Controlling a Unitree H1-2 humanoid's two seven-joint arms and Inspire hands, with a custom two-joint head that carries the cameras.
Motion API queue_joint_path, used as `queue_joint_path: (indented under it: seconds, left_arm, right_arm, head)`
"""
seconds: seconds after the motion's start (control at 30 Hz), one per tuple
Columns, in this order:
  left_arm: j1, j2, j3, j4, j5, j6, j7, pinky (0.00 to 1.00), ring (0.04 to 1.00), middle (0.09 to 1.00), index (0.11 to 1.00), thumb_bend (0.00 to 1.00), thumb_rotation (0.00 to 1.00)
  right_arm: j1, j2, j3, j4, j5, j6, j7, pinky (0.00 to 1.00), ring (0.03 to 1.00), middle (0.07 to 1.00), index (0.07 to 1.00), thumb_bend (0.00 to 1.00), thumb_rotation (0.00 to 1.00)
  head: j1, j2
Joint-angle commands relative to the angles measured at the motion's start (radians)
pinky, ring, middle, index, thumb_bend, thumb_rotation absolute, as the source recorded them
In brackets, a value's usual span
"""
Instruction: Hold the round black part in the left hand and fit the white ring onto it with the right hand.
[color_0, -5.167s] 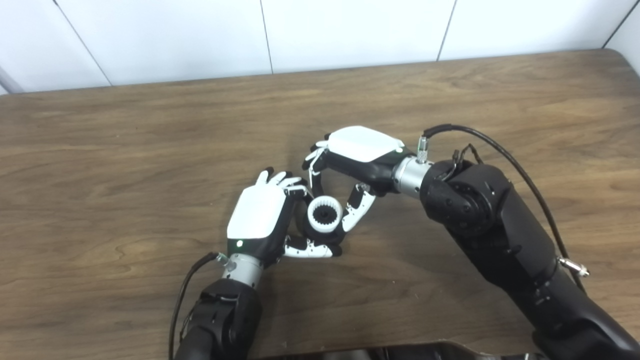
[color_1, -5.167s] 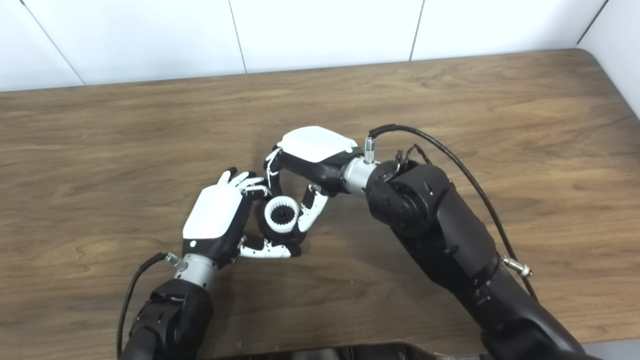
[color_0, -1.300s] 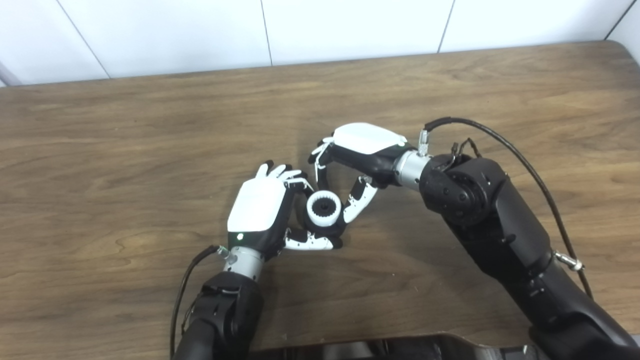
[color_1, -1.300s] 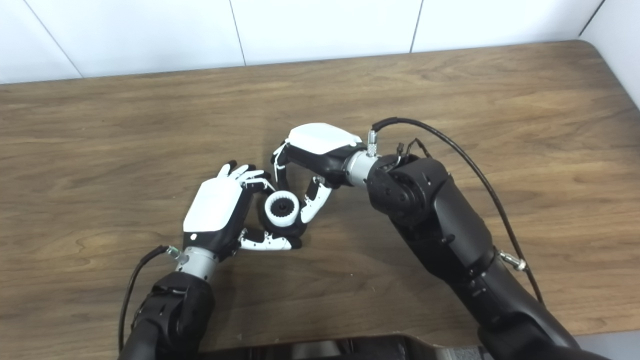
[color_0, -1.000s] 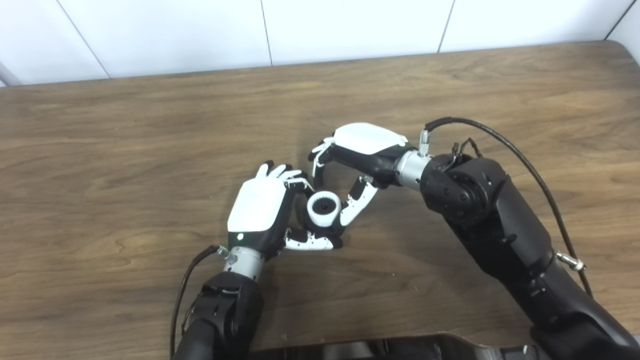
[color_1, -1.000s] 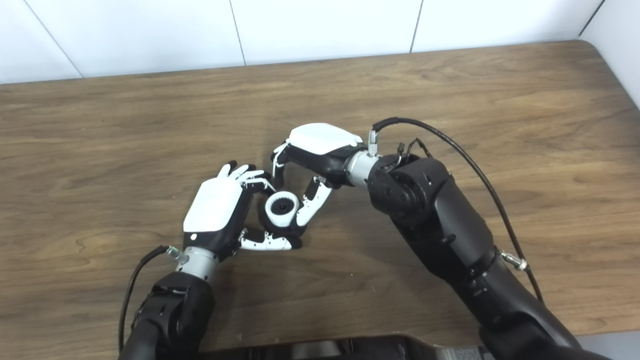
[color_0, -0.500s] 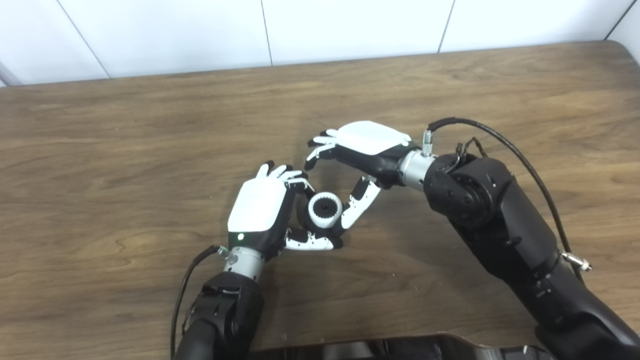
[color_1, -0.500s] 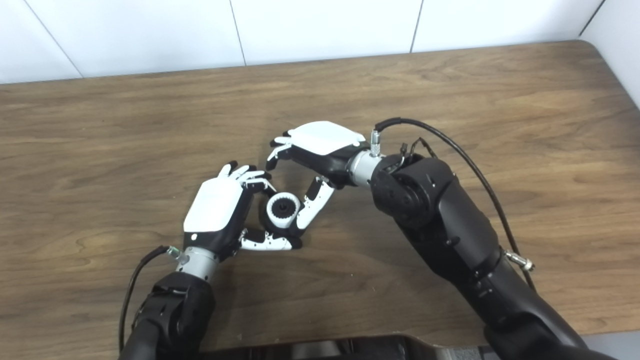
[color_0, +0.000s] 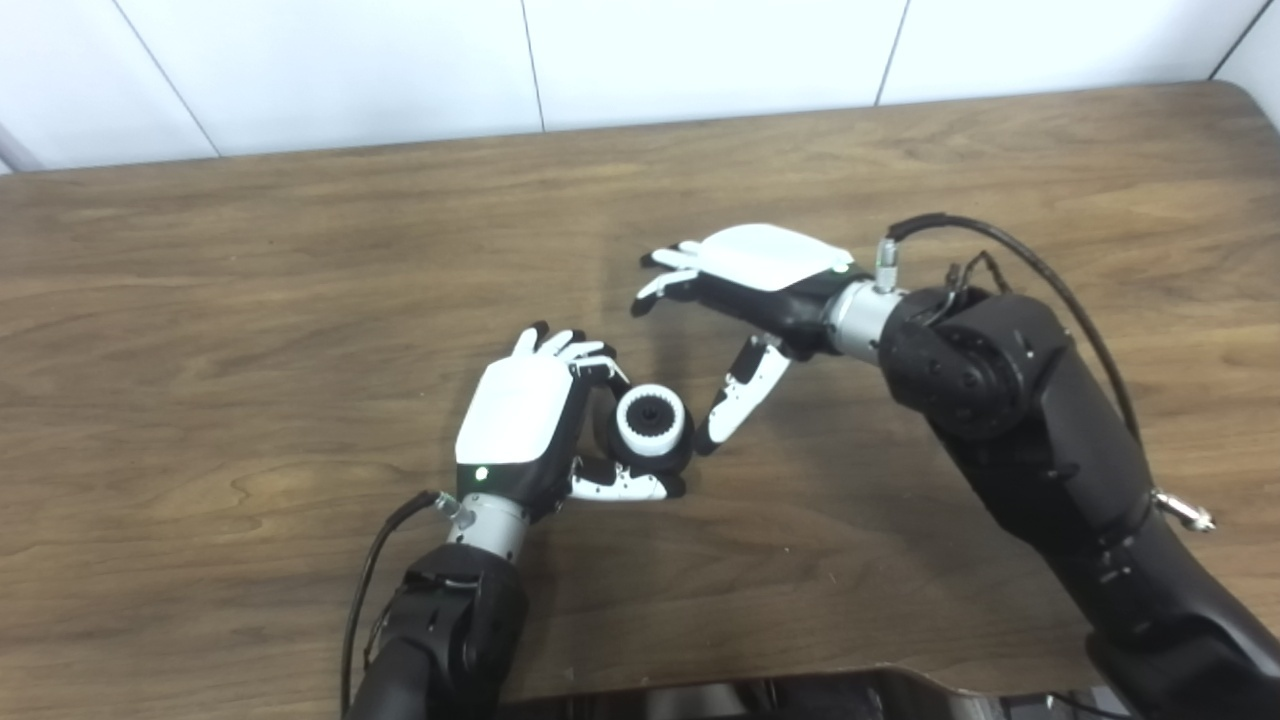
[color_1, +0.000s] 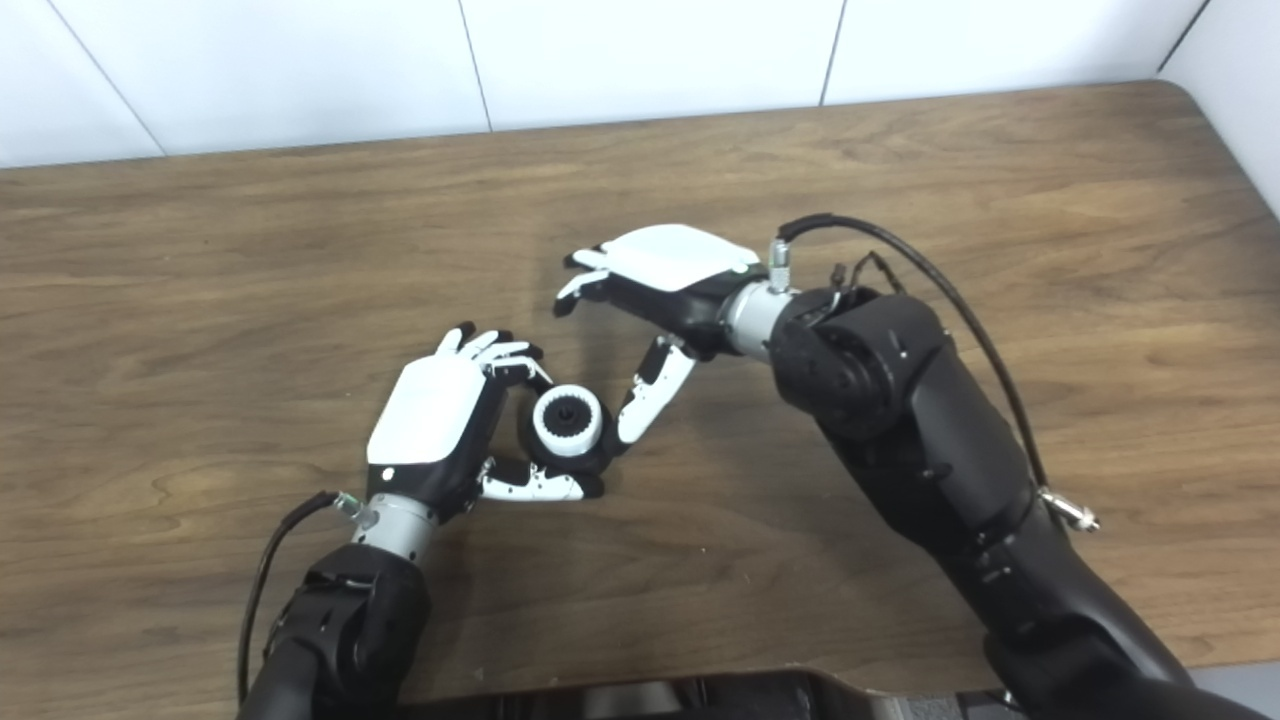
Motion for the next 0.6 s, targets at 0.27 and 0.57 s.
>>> queue_joint_path:
  seconds: [0.27,0.57]
  left_arm:
    - [0.004,0.007,0.005,0.012,-0.016,0.005,-0.032,0.99,0.894,0.804,0.489,0.52,0.06]
    - [-0.001,0.019,0.0,0.0,-0.001,0.009,-0.057,0.97,0.885,0.821,0.724,0.77,0.17]
  right_arm:
    - [-0.05,-0.013,-0.029,-0.051,0.01,0.012,0.024,1.0,1.0,1.0,0.891,1.0,0.44]
    - [-0.049,-0.012,-0.036,-0.044,0.015,0.02,0.021,1.0,1.0,1.0,0.888,1.0,0.45]
  head:
    - [-0.002,0.0]
    - [0.007,-0.002]
